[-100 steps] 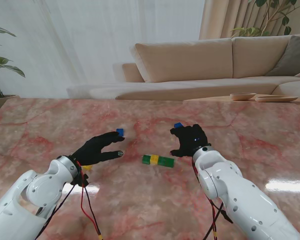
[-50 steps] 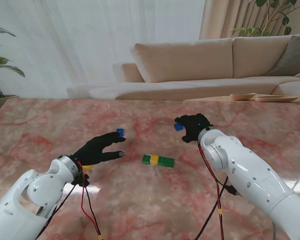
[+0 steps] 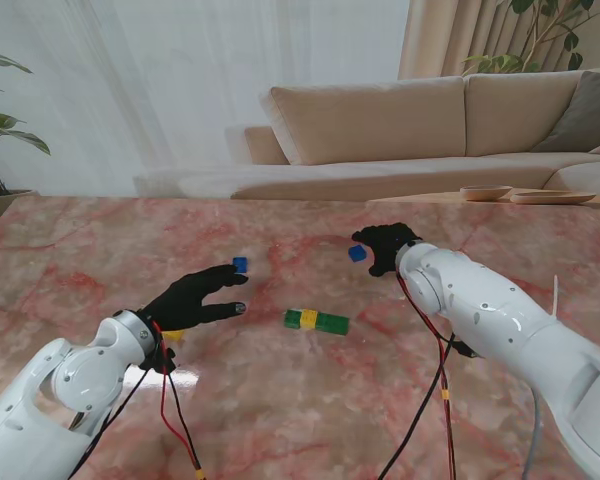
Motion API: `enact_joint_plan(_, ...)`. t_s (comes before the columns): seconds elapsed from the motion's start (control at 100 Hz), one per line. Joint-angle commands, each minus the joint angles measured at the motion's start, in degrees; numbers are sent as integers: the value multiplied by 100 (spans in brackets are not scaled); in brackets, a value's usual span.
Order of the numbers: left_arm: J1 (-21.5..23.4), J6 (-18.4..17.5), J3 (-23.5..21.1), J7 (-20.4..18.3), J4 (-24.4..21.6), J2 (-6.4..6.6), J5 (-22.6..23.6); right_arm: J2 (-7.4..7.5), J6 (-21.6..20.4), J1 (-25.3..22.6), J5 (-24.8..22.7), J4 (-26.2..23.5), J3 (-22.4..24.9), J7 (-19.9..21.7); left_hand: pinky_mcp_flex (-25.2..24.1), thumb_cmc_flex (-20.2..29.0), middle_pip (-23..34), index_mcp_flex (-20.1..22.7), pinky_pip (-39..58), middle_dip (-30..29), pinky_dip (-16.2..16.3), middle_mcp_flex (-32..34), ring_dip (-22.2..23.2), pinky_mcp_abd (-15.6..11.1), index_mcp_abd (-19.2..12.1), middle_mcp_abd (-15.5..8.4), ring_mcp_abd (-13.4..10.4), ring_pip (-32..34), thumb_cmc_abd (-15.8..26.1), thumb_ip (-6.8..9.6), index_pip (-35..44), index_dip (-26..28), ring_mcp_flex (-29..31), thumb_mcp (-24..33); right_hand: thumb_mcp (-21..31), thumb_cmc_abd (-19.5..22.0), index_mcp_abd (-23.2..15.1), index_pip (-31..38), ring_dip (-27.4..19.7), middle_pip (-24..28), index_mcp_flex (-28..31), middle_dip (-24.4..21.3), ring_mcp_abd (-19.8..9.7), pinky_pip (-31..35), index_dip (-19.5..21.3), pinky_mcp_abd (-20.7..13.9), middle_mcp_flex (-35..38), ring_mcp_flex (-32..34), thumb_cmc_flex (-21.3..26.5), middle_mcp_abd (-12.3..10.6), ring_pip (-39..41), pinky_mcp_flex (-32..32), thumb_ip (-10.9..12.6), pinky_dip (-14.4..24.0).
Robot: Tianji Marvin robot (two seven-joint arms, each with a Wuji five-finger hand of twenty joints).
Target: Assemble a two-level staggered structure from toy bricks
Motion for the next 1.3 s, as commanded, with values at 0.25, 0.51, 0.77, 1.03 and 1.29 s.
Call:
enact_joint_plan(0.25,72,70,-71,-21,9,17,27,-571,-275,592,757,1142,-776,42,-18,139,-90,90,-156,-81,-96,-71,-56,-249,55,-11,-243,-212,217,61,-61,50,-194,-180,96,77,54,-213,-225,-206,-215,-220,-171,-185,81,-93,-164,-397,-141,-65,-76,-203,149,-100)
enact_joint_plan(0.51,119,101,-129,-35,-8,20,49,-1082,-647,827,1258,2158,-1304,32,-14,165,-79,104,-157,-76,-96,-58,-51,-255,56,-16,-244,-203,208,57,-50,52,-188,-169,189,81,-52,-135,-214,-126,70,-201,-192,-102,143,-83,130,-113,-191,-110,70,-25,142,-42)
enact_joint_plan(0.77,155,116,-173,-35,-26,20,65,-985,-578,713,1174,1971,-1336,19,-14,176,-80,103,-159,-75,-96,-65,-49,-260,57,-15,-243,-201,219,46,-42,51,-195,-168,-19,104,-111,458,58,296,346,34,-101,300,426,-93,531,255,-136,-96,389,173,36,268)
enact_joint_plan(1.03,151,56,-178,-28,-32,20,54,-437,-68,401,463,988,-1039,-114,-16,190,-79,103,-183,-75,-108,-62,-51,-266,61,-4,-242,-204,222,41,-40,48,-201,-168,-647,-153,-11,1358,1362,1852,469,1882,7,1380,989,-170,678,735,444,-80,2264,529,-224,932)
enact_joint_plan(1.29,153,66,-157,-38,-25,20,23,-358,-17,412,359,958,-1131,-86,-14,210,-84,107,-213,-77,-123,-68,-54,-270,69,-4,-245,-208,224,39,-44,46,-205,-166,-677,-297,-289,1595,1666,2208,852,2327,-85,1977,1291,-173,1060,1011,663,-276,2950,635,-301,1032)
